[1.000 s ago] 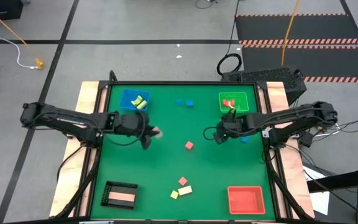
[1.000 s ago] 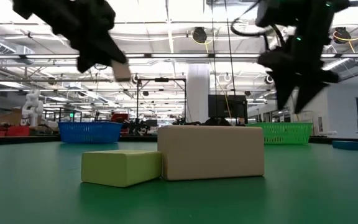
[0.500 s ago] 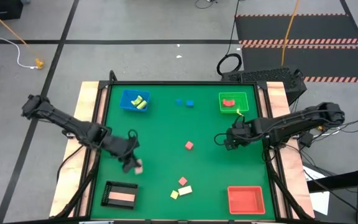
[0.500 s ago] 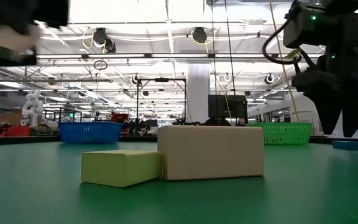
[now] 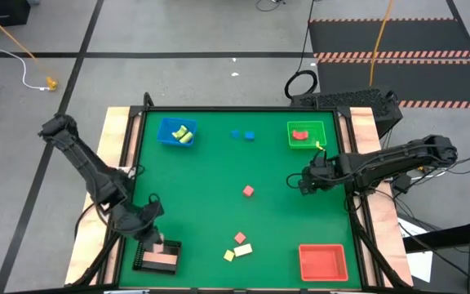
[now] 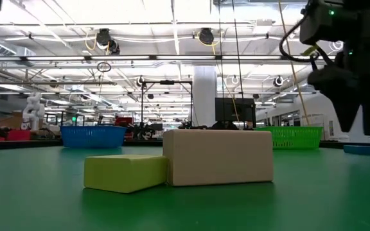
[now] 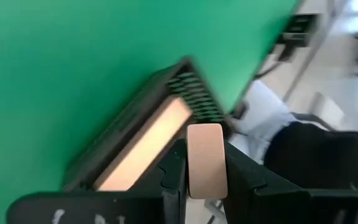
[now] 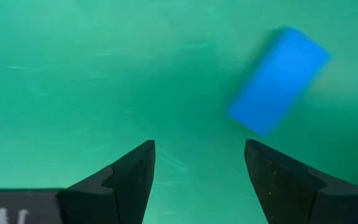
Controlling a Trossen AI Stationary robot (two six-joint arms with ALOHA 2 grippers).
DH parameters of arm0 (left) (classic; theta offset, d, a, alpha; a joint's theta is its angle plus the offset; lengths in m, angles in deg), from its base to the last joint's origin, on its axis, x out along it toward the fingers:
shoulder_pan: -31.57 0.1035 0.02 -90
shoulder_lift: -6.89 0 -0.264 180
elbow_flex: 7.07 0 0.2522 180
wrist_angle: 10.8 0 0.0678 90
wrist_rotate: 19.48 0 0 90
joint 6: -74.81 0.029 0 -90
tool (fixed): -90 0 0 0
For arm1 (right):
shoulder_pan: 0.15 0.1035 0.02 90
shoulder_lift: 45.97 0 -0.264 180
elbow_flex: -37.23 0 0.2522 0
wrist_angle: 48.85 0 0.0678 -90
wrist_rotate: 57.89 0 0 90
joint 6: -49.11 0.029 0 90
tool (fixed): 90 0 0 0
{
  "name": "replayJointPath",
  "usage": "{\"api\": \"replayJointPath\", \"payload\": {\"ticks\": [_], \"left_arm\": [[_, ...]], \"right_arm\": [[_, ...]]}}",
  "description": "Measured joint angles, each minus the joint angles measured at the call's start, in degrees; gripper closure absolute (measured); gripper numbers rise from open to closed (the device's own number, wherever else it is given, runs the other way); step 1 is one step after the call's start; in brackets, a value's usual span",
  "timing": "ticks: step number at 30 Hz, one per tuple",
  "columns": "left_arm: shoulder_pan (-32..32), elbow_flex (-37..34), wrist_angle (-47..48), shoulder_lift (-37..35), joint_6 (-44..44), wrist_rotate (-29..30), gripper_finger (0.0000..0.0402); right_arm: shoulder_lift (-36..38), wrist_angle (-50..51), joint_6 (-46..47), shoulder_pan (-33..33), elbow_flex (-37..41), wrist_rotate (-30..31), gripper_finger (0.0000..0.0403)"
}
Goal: Sort & place blocks by color
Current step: Put the top brown block into the black bin, then put the bottom blue block into the orange bin
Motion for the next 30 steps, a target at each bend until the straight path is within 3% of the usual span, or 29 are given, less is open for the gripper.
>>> {"api": "replayJointPath", "payload": {"ticks": [7,15,21,30], "left_arm": [[-4.9,0.0,5.8,0.1,-9.1,0.3,0.0340],[-7.7,0.0,5.0,1.0,-13.2,0.3,0.0268],[-8.4,0.0,-0.8,1.7,-10.6,0.6,0.0259],[-7.1,0.0,-3.9,1.7,-2.0,8.4,0.0257]], "right_arm": [[0.0,5.7,1.2,0.0,0.0,0.2,0.0165],[0.0,5.9,1.1,0.0,0.0,0.7,0.0165],[0.0,6.2,1.1,0.0,0.0,2.0,0.0165],[-0.1,6.9,8.2,-0.1,-0.1,7.0,0.0165]]}}
